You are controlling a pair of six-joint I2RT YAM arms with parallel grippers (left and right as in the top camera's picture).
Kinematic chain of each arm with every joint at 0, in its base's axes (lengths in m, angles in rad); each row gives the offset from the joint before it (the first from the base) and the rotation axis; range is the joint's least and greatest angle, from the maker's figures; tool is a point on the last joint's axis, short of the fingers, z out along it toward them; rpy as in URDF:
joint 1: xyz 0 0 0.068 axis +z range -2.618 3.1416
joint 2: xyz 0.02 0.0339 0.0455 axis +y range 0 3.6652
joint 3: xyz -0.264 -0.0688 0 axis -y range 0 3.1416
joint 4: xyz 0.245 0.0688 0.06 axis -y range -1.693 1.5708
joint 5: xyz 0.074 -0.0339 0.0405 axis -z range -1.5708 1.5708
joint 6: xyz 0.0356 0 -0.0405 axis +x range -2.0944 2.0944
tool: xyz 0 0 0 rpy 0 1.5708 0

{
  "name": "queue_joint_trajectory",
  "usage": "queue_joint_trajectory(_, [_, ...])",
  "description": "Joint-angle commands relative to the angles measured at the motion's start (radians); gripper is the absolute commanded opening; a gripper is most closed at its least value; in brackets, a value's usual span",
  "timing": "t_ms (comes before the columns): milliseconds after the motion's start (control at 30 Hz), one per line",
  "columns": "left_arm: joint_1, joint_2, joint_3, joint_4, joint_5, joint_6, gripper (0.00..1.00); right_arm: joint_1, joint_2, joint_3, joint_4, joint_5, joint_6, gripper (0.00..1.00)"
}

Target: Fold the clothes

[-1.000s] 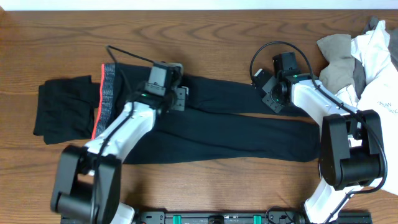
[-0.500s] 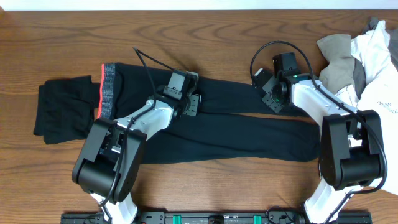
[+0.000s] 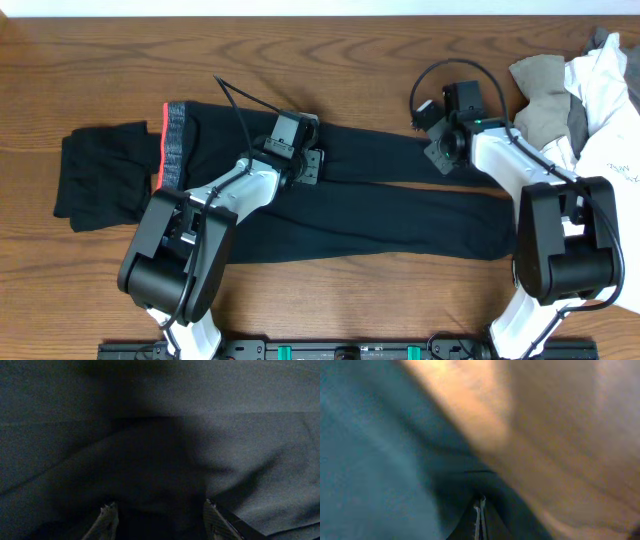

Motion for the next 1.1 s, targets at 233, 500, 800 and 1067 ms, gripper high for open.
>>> queue_joint_trajectory(233, [-0.003, 0.073, -0.029, -0.026, 0.015, -0.020, 0.57, -0.083, -0.008, 0.014, 0.120, 0.033, 0.180, 0.06])
queue_joint_trajectory(500, [-0.003, 0.073, -0.029, -0.025, 0.015, -0.020, 0.57, -0.065, -0.035, 0.014, 0.029, -0.444, 0.095, 0.04])
queue_joint_trajectory(800, [-0.003, 0.073, -0.029, -0.026, 0.015, -0.020, 0.57, 0.063, -0.039, 0.014, -0.010, -0.534, 0.045, 0.04])
queue_joint_trajectory(1067, [-0.003, 0.073, -0.029, -0.026, 0.015, -0.020, 0.57, 0.160, -0.021, 0.014, 0.067, -0.524, 0.089, 0.04])
